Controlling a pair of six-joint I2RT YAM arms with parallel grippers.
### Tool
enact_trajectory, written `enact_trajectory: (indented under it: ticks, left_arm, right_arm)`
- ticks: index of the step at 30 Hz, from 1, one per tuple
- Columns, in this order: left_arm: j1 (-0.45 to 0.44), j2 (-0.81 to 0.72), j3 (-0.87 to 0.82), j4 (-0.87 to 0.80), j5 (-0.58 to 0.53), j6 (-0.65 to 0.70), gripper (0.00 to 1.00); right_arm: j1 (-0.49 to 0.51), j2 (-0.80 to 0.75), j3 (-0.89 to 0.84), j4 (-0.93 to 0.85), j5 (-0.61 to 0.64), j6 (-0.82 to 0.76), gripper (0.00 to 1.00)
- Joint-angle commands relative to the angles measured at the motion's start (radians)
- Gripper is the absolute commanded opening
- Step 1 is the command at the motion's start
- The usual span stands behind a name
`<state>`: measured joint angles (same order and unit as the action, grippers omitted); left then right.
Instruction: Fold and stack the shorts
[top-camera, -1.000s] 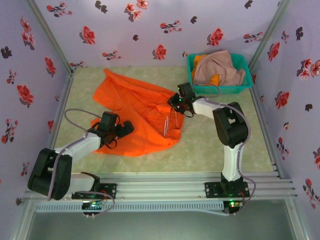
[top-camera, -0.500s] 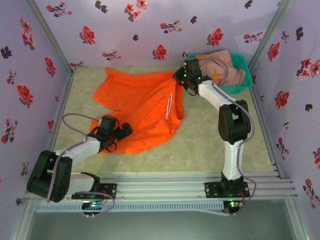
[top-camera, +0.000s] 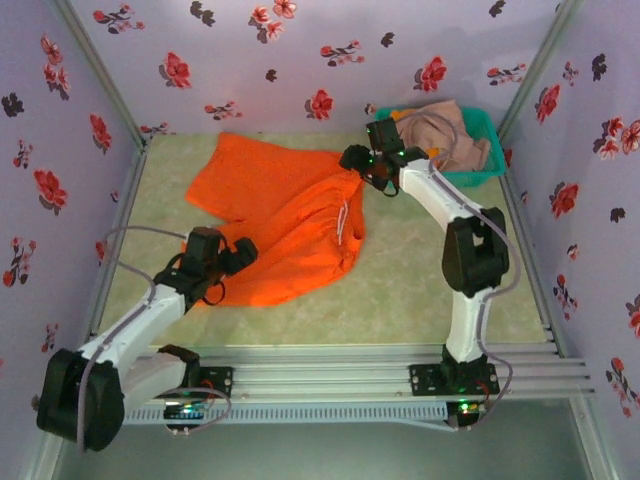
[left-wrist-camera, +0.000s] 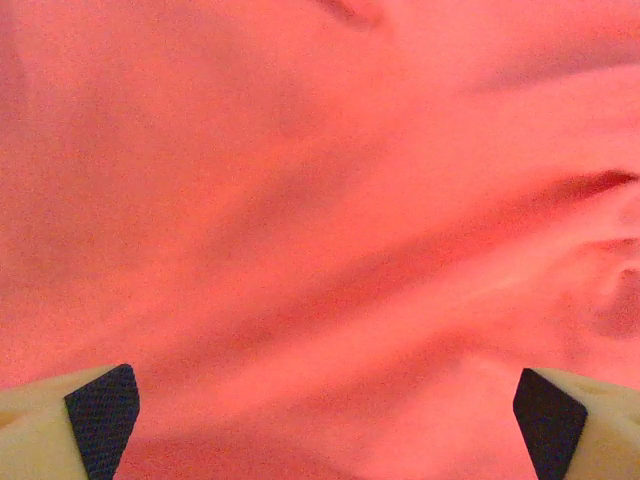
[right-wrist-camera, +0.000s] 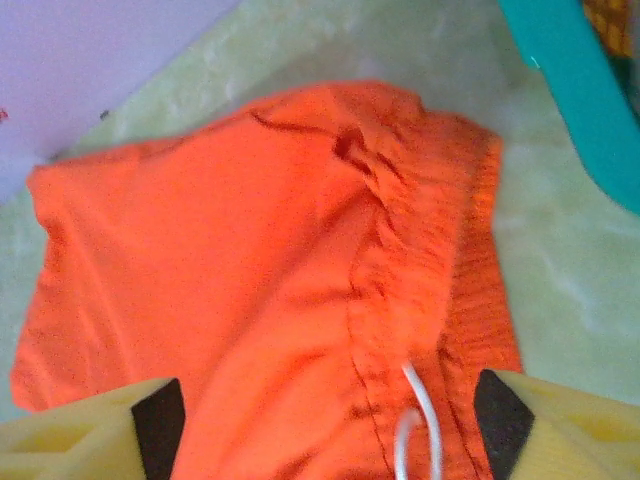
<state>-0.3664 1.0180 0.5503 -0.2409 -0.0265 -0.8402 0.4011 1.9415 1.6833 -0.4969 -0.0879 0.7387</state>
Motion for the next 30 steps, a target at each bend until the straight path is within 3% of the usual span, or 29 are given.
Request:
enact_trajectory:
  ticks: [1,8,15,20,26,30]
  left_arm:
    - [0.022,-0.036,0.069,-0.125,-0.031,0.006,0.99]
    - [0.044,-0.073,0.058,-0.165,-0.033,-0.004,0.99]
    - [0.046,-0.069,0.024,-0.165,-0.033,-0.033,1.00]
    - [0.049,-0.092,0.033,-0.254,-0.096,-0.075,0.99]
    - [0.063,-0.120,0.075,-0.506,-0.248,-0.199,0.99]
    - [0.065,-0.116,0.085,-0.649,-0.303,-0.282,0.99]
  right_arm:
    - [0.019,-0.142,-0.104,-0.129,0.119,-0.145,0.81]
    - [0.092,-0.254,-0.346,-0.173,0.146,-0.365,0.76]
    - [0.167,-0.157,-0.316,-0.261,0.147,-0.469,0.71]
    - [0.186,-0.049,-0.233,-0.331,0.151,-0.481,0.66]
    - [0.188,0.004,-0.231,-0.280,0.111,-0.455,0.49]
    - [0.189,0.032,-0.228,-0.263,0.082,-0.421,0.27]
